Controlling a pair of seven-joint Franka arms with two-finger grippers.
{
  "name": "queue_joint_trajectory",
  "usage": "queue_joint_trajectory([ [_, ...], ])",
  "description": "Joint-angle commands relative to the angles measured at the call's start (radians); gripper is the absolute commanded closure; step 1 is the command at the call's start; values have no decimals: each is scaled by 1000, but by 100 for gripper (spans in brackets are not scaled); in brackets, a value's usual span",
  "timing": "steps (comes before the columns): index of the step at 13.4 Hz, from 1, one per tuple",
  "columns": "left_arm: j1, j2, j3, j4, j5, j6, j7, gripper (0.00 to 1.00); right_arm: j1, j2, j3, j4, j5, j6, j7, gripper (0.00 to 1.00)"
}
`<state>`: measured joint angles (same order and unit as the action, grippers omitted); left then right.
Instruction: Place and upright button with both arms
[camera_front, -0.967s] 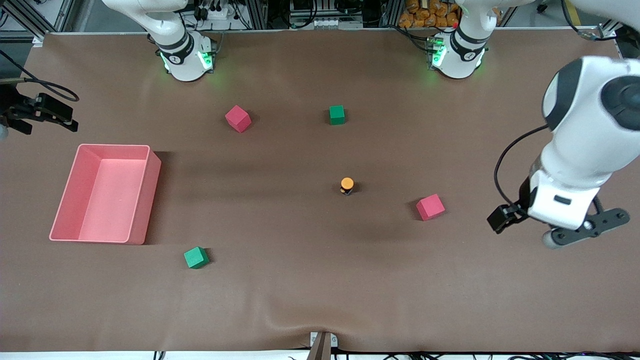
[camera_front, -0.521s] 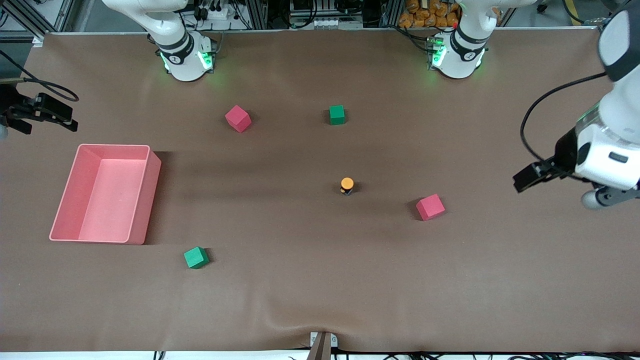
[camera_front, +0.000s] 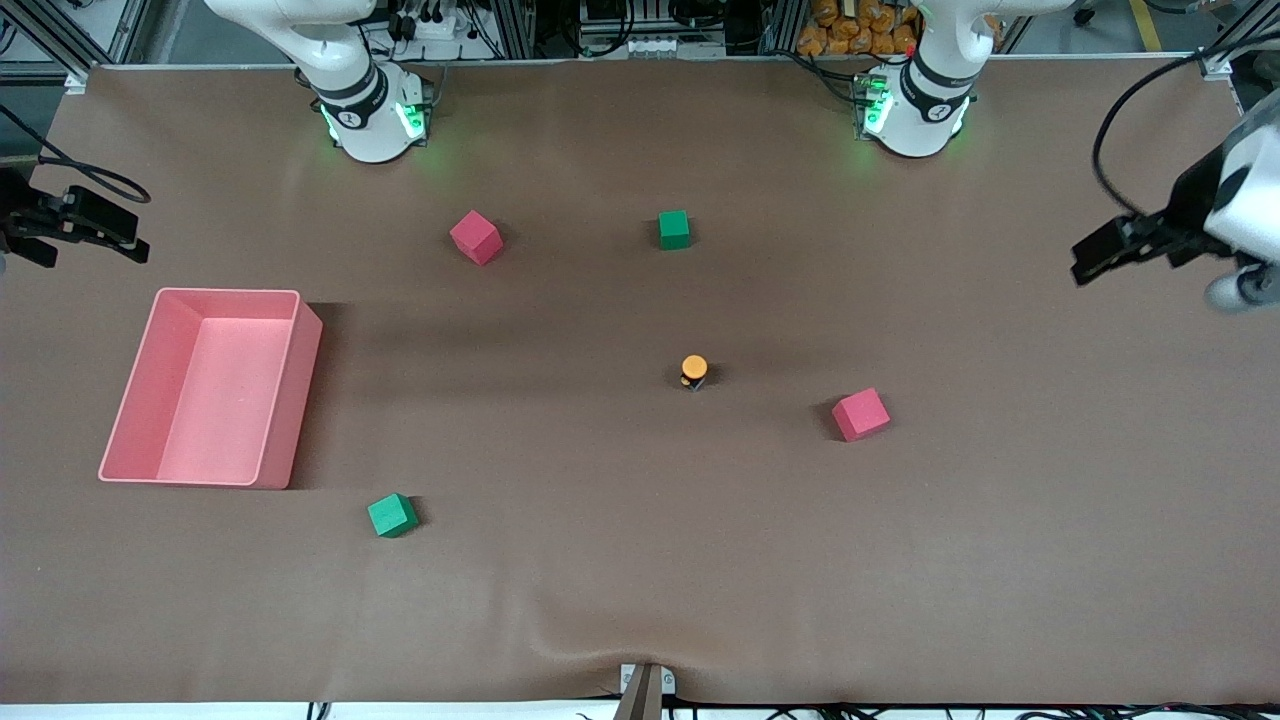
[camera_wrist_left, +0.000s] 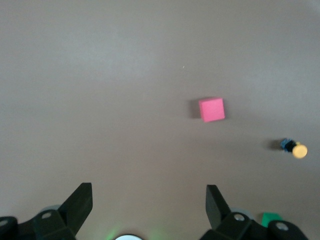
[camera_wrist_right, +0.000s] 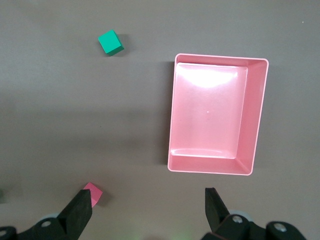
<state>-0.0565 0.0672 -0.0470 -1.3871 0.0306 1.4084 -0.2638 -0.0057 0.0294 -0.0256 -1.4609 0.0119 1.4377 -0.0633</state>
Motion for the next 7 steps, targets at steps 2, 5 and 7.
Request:
queue_joint_trajectory([
  [2, -2, -106, 67, -138, -29, 21, 119, 0, -10, -12, 1, 8, 10, -10, 5, 0],
  [5, -5, -104, 150, -142, -31, 27, 233, 0, -10, -12, 1, 43, 11, -16, 11, 0],
  [7, -6, -99, 148, -136, -29, 27, 239, 0, -10, -11, 1, 59, 23, -19, 16, 0],
])
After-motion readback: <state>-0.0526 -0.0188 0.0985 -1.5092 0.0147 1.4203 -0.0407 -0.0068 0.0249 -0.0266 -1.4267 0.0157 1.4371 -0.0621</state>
